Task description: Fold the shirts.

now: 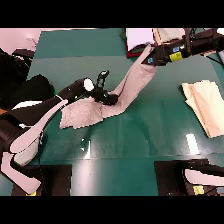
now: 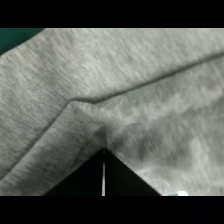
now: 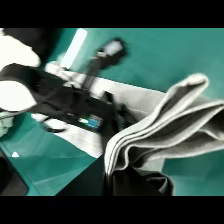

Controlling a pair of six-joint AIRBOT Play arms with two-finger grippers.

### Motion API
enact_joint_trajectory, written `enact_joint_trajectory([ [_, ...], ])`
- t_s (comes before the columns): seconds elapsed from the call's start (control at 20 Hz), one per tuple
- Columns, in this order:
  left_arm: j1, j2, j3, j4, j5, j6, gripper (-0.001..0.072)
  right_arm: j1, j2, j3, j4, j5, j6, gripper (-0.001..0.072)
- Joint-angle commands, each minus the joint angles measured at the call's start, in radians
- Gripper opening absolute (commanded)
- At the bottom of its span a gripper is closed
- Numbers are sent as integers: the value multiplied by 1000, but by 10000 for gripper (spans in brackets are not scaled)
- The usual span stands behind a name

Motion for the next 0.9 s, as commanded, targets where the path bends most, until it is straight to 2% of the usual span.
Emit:
enact_joint_trajectory([
  [0.0,11,0,15,8,-36,0,21,76,0,45,1,-32,32,12],
  [0.15,77,65,40,42,-80,0,21,137,-5,47,3,-68,47,12],
  [0.3,205,217,42,80,-100,1,21,218,-36,47,60,-120,45,12],
  [0.45,365,418,42,180,-145,2,21,359,-119,48,168,-227,-18,12],
  [0.6,495,597,42,298,-188,1,22,532,-246,54,282,-374,-137,21],
  [0.65,533,645,42,314,-198,1,21,584,-303,88,278,-402,-171,119],
  [0.7,562,682,42,320,-207,1,22,620,-357,135,278,-404,-183,257],
  [0.85,607,747,43,325,-233,2,22,640,-447,259,217,-362,-166,266],
])
